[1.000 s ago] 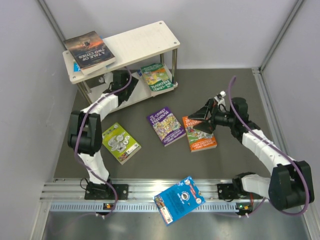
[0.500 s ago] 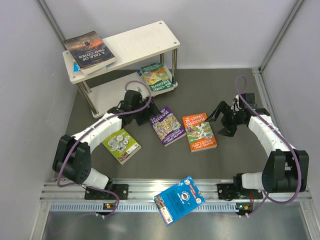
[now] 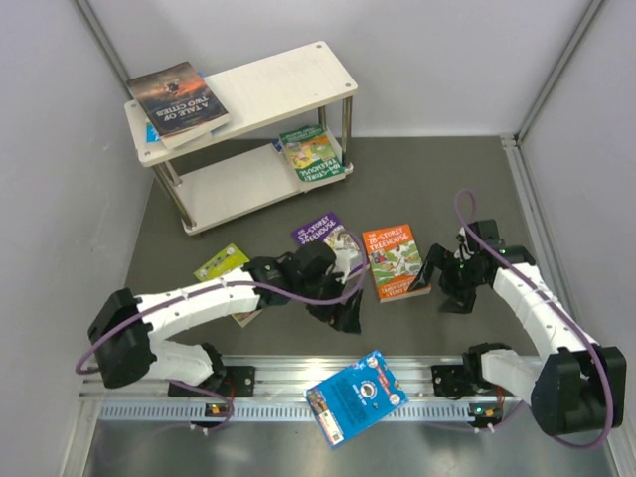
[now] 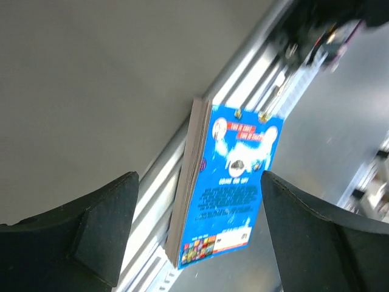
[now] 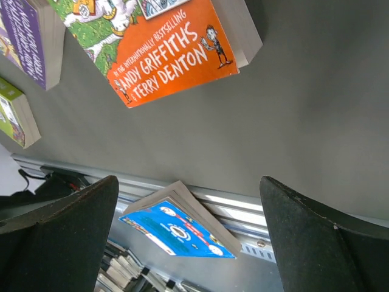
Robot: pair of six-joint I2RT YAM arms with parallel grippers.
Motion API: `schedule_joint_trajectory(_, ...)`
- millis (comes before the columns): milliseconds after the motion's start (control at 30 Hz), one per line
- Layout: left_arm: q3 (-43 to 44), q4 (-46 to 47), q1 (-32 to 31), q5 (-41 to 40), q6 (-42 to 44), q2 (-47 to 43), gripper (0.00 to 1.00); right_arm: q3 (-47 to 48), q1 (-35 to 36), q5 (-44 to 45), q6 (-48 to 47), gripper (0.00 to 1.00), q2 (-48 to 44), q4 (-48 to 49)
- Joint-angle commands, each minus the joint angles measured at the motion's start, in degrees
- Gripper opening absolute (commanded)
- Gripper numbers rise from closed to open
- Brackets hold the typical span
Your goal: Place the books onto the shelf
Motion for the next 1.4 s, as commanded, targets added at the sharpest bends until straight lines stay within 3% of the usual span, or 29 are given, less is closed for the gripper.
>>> schedule_joint_trajectory(0,0.77,-4.41,-5.09,-2.7,3.1,3.72,0.86,0.16,0.35,-0.35,-0.71,0.99,-1.75,-0.46)
schedule_joint_trajectory(233,3.23,-5.03,-14.93,-9.73,2.14,12.94,0.87,-1.42,0.35,-1.32,-0.97,0.99,-3.86,-0.9)
schedule_joint_trajectory(633,7.27,-3.97,-20.21,-10.87,3.37,23.14,0.84,-4.23,0.35,-1.93,-1.59,0.99,-6.41,-2.04)
schedule_joint_trajectory(767,8.24,-5.9,-22.76,-17.73,3.19,26.3,0.65,-4.67,0.27,-1.93,-1.76,0.99,-6.76,-2.3)
schedule_joint_trajectory(800,8.16,-5.91,-22.94,-18.34,2.84,27.01,0.46,-4.85,0.35,-1.93,-1.85,0.99,-6.76,-2.48)
schedule_joint_trajectory(867,7.46,-5.47,-23.03,-18.18,2.23,29.2,0.24,-4.94,0.27,-1.93,-1.85,0.99,-6.76,-2.39)
schedule_joint_trajectory(900,7.28,-4.94,-23.2,-18.0,1.96,30.26,0.07,-4.94,0.27,-1.93,-1.94,0.99,-6.67,-2.48)
schedule_joint_trajectory(933,6.76,-4.42,-23.2,-17.48,1.7,30.53,0.01,-4.85,0.27,-1.93,-1.94,0.99,-6.76,-2.56)
schedule_joint_trajectory(1133,4.47,-2.3,-23.29,-19.4,-0.06,27.73,0.0,-4.23,0.27,-1.49,-1.94,0.99,-5.97,-2.39)
schedule_joint_trajectory(1267,5.08,-5.11,-22.68,-25.8,-0.15,23.07,0.0,-3.27,0.27,-1.4,-1.94,0.99,-5.36,-2.39)
schedule_joint_trajectory(1367,6.48,-9.05,-18.12,-29.25,0.55,18.85,0.0,-2.3,0.27,-1.49,-1.94,0.99,-4.83,-2.04)
